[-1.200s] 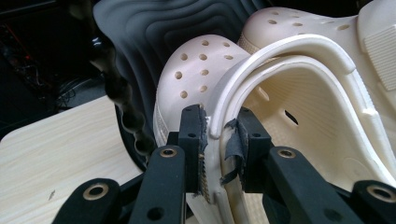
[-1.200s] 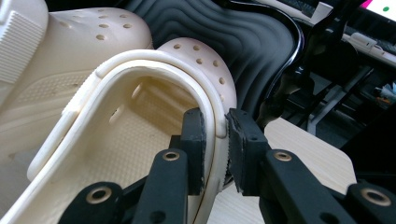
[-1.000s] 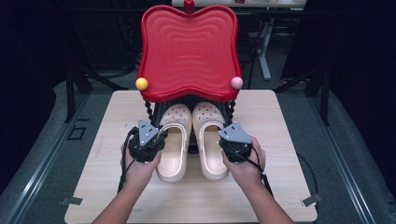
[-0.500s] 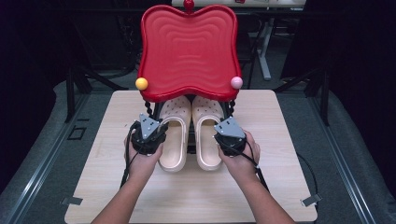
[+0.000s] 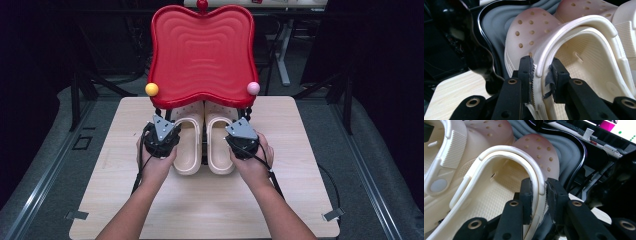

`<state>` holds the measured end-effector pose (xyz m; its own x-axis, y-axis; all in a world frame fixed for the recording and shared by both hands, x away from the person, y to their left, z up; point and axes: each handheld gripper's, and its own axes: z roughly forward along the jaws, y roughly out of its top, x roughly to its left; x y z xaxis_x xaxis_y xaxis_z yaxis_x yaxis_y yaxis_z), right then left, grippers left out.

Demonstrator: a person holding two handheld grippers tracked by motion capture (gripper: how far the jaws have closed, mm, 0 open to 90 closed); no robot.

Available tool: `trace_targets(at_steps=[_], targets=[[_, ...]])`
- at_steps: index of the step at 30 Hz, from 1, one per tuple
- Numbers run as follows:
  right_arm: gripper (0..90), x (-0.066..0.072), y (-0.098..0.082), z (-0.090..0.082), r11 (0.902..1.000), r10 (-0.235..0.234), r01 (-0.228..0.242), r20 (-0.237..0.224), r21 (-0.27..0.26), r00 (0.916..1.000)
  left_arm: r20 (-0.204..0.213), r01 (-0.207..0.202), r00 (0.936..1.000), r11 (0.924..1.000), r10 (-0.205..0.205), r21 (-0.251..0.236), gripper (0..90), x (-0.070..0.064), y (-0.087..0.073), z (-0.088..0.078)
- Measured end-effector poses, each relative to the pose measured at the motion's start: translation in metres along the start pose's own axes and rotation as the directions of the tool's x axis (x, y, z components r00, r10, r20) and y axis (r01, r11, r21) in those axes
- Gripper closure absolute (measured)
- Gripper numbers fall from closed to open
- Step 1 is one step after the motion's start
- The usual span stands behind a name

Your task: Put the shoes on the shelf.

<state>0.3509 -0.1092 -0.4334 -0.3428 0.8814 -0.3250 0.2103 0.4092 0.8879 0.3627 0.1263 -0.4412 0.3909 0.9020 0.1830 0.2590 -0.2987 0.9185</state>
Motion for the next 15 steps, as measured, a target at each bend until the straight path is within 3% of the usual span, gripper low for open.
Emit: trace_targets(at_steps=[10,15], targets=[[68.2,-0.0019,-0.0014,-0.0017,0.9997,0.020,-0.021,-0.035,-0.011,0.9992,0.044,0.047,0.9979,0.9988,-0.046,-0.015,69.2,0.0019,-0.0021,-0.0036],[66.8,-0.0007,-0.0018,-0.0016,0.9998,0.017,-0.017,-0.037,-0.004,0.9992,0.044,0.046,0.9980,0.9989,-0.046,-0.011,66.8,0.0020,-0.0039,-0.0029]])
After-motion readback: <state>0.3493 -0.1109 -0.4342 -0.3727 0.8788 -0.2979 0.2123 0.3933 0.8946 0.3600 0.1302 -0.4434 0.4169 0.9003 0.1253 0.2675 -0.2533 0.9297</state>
